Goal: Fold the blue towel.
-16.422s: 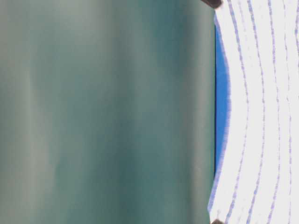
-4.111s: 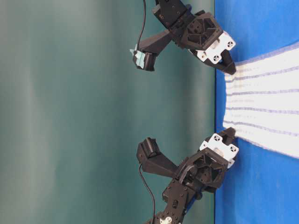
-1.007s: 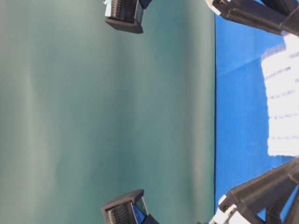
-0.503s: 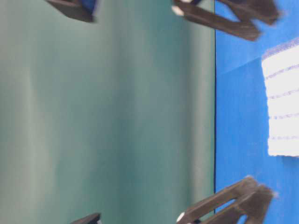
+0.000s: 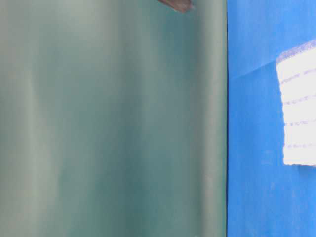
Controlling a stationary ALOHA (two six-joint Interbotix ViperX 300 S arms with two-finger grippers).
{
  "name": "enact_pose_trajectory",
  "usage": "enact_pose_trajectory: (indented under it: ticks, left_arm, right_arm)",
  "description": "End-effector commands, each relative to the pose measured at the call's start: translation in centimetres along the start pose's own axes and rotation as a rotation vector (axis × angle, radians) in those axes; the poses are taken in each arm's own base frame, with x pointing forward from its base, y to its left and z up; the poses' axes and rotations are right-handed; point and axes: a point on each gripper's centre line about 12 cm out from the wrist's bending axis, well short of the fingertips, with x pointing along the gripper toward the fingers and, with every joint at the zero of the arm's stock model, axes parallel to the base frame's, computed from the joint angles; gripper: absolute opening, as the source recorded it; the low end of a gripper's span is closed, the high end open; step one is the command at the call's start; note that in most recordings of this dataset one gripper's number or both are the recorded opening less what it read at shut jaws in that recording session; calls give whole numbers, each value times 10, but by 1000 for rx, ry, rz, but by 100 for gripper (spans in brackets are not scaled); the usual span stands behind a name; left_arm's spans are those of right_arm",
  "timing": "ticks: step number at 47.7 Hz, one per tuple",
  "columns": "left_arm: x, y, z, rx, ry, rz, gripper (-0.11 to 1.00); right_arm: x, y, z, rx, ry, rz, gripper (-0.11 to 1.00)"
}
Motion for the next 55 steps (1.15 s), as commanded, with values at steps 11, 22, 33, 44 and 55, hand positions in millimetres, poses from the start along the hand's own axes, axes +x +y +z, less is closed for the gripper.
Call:
enact_pose_trajectory:
  ticks: [11,22,33,44,55]
  left_arm:
    - [-54,0,6,96,-173,-37,70]
    - [-79,7,-13,135,-227,-39,70]
    - [-87,18,-39,128,-221,-12,70]
    - [-89,23,-51,123,-207,1,70]
    - [-88,23,-53,123,-201,1,70]
  right_arm:
    - [-46,-17,-5,-54,-69,-41,89]
    - [-70,-31,-34,-44,-137,-68,89]
    - [-75,-38,-58,-40,-173,-73,89]
    - [-70,-43,-67,-34,-168,-84,89]
    - [-68,-44,-69,-32,-157,-87,89]
